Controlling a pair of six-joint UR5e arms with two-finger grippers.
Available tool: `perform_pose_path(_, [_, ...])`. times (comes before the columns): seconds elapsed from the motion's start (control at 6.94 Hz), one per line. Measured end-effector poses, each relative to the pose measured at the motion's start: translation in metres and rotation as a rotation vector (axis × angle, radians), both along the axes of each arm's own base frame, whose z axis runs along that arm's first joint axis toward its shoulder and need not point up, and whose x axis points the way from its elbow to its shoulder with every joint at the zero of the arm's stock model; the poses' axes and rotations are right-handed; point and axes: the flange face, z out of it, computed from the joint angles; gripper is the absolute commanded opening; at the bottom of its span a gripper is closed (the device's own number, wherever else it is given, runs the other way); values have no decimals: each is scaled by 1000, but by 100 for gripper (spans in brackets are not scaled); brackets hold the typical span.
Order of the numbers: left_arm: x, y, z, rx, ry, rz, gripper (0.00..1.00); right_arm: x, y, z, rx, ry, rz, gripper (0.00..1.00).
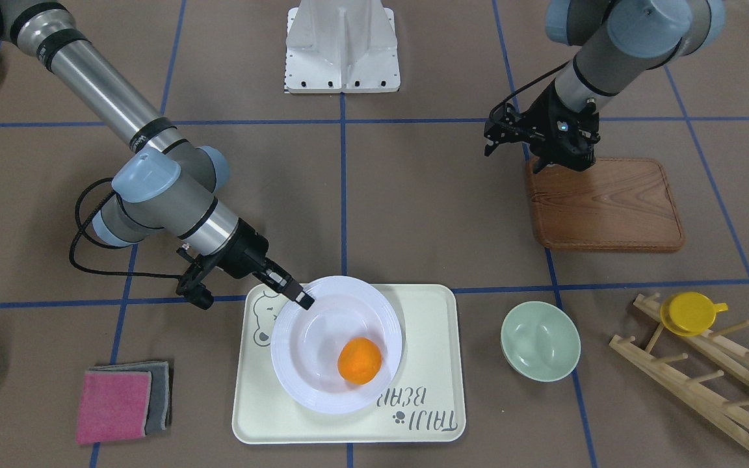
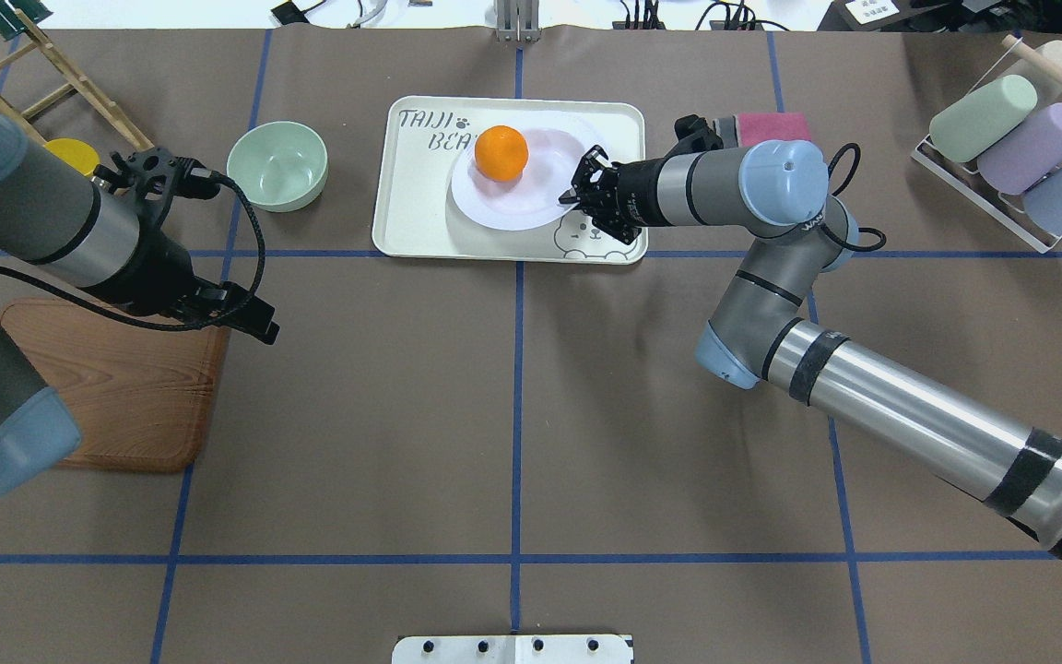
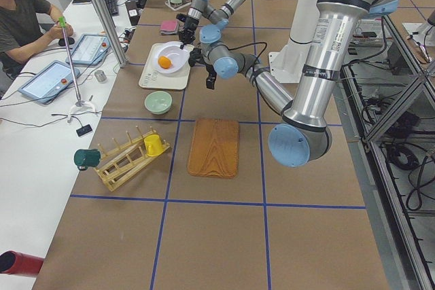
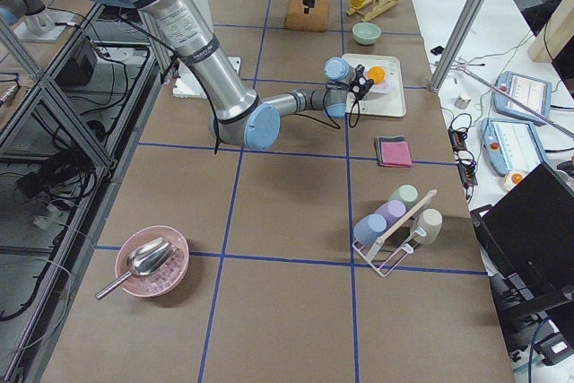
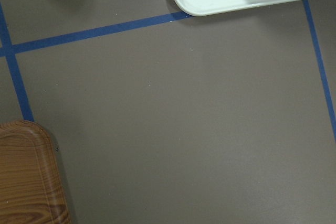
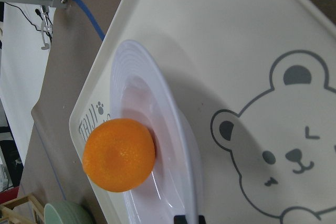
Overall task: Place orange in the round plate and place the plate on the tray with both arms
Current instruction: 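Slide the plate with the orange onto the cream bear tray with the right gripper, then release the plate and withdraw the right gripper from the tray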
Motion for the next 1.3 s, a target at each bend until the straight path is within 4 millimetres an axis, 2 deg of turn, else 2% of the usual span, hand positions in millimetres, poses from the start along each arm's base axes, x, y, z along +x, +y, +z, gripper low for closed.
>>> perform_pose_path(0.43, [-1,1,-2,2,2,0,99,5,7,1,20,0,-11,100])
perform_pose_path(0.58, [-2,2,-1,2,2,0,99,16,17,5,43,-4,-32,100])
perform_pose_path(0.86, [-6,5,-2,2,2,-1,99,72,43,28,80,-8,-109,100])
perform_pose_path(1.15, [-13,3,-4,4,4,-14,99,138,36,48,81,15,-150,100])
perform_pose_path(1.3, [-16,0,-5,3,3,-22,99,178,34,66,90,39,-179,100])
